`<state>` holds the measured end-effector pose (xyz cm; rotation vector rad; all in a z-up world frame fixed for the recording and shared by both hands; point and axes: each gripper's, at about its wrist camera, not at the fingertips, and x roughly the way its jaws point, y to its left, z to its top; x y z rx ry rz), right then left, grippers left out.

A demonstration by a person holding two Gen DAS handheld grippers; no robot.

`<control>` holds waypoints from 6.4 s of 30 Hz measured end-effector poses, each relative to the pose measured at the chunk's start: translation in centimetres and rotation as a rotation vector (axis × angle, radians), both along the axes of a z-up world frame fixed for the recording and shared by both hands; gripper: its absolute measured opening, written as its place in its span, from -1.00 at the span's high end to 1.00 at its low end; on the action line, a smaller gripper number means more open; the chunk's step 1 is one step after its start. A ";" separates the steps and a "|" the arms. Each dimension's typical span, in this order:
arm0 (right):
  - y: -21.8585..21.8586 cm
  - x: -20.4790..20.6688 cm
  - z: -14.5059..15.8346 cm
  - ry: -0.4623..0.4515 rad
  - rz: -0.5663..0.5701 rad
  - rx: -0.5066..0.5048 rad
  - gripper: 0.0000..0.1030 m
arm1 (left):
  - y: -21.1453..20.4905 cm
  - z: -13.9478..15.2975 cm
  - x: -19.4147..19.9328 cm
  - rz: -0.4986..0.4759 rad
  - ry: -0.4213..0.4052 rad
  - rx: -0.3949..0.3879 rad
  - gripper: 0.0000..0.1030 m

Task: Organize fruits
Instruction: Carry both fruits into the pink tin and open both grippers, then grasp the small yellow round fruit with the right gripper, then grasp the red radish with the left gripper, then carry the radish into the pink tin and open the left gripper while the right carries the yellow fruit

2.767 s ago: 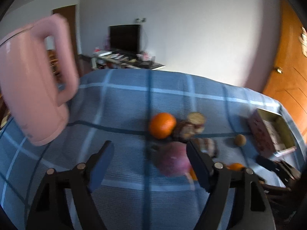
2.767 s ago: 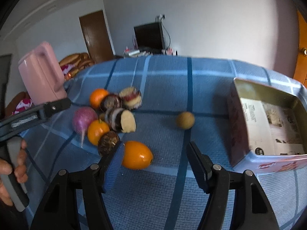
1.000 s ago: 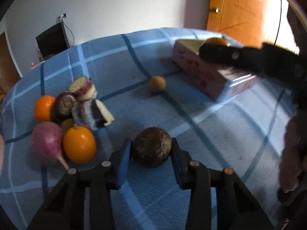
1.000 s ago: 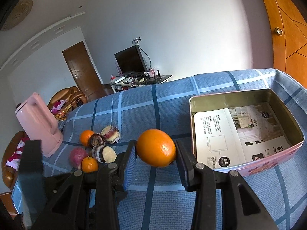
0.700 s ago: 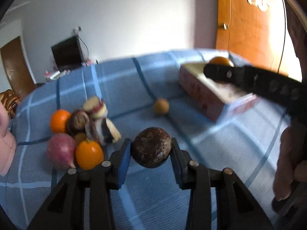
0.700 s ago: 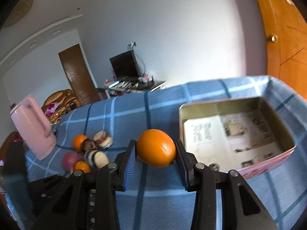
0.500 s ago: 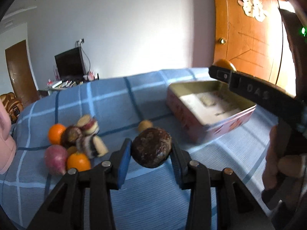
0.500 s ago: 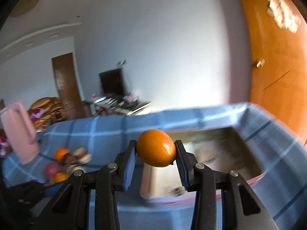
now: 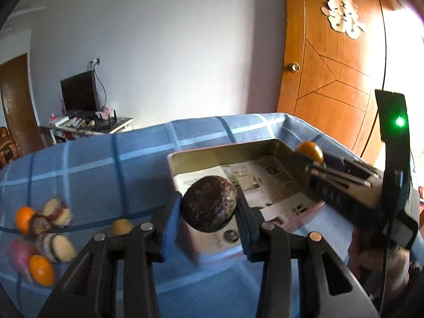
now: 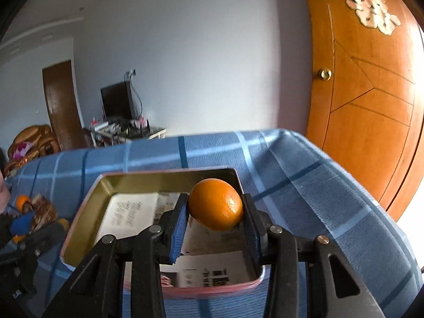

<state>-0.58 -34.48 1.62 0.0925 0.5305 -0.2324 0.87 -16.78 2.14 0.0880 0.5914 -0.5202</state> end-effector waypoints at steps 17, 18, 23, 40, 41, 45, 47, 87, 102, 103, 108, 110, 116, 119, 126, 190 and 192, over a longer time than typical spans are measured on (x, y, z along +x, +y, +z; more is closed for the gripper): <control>-1.6 2.1 -2.0 0.116 0.072 0.063 0.19 | -5.4 -3.4 3.3 -0.037 0.130 0.066 0.20; -1.5 2.1 -2.0 0.119 0.079 0.061 0.19 | -5.5 -3.5 3.4 -0.037 0.132 0.070 0.20; -1.0 2.4 -2.3 0.140 0.097 0.070 0.18 | -6.0 -3.6 3.4 -0.030 0.128 0.092 0.19; -2.3 0.2 -0.2 -0.046 0.072 0.187 -0.49 | -4.9 -0.9 0.4 0.026 -0.108 0.055 -1.00; -2.5 -0.2 0.1 -0.077 0.053 0.192 -0.56 | -4.8 -0.8 0.4 0.028 -0.109 0.056 -1.00; -3.1 -1.2 0.7 -0.153 0.012 0.190 -0.65 | -4.2 -0.9 0.2 0.045 -0.108 0.045 -1.00; -3.1 -1.4 0.7 -0.171 0.004 0.183 -0.65 | -4.0 -1.1 -0.1 0.056 -0.115 0.052 -1.00; 12.4 -3.4 0.3 -0.107 0.106 0.003 -0.39 | 15.9 -1.8 0.7 0.263 -0.057 0.082 -1.00; 21.6 5.0 -2.9 0.164 0.214 0.092 -0.25 | 28.7 -1.4 4.1 0.400 0.083 -0.068 -1.00; 21.8 5.5 -3.1 0.179 0.201 0.084 -0.24 | 28.8 -1.4 4.1 0.391 0.094 -0.071 -1.00; 23.2 7.8 -3.8 0.244 0.199 0.053 -0.14 | 27.0 -1.9 4.1 0.339 0.106 0.016 -0.97; 23.8 8.4 -4.4 0.281 0.214 0.062 -0.08 | 26.4 -2.4 4.1 0.330 0.107 0.053 -0.96; 23.6 9.3 -5.4 0.353 0.206 0.089 -0.08 | 24.5 -4.3 4.5 0.253 0.166 0.105 -0.97; 23.7 9.1 -5.3 0.350 0.220 0.086 -0.08 | 24.4 -4.4 4.5 0.257 0.140 0.104 -0.99; 23.4 8.3 -5.2 0.345 0.247 0.092 0.42 | 25.8 -5.2 5.4 0.249 0.225 0.044 -0.26; 5.5 -2.3 1.7 -0.163 0.228 0.095 0.43 | 6.2 0.0 0.1 0.076 -0.096 -0.079 0.00; 4.5 -2.3 1.7 -0.164 0.219 0.094 0.42 | 4.7 0.1 0.3 0.059 -0.098 -0.074 0.00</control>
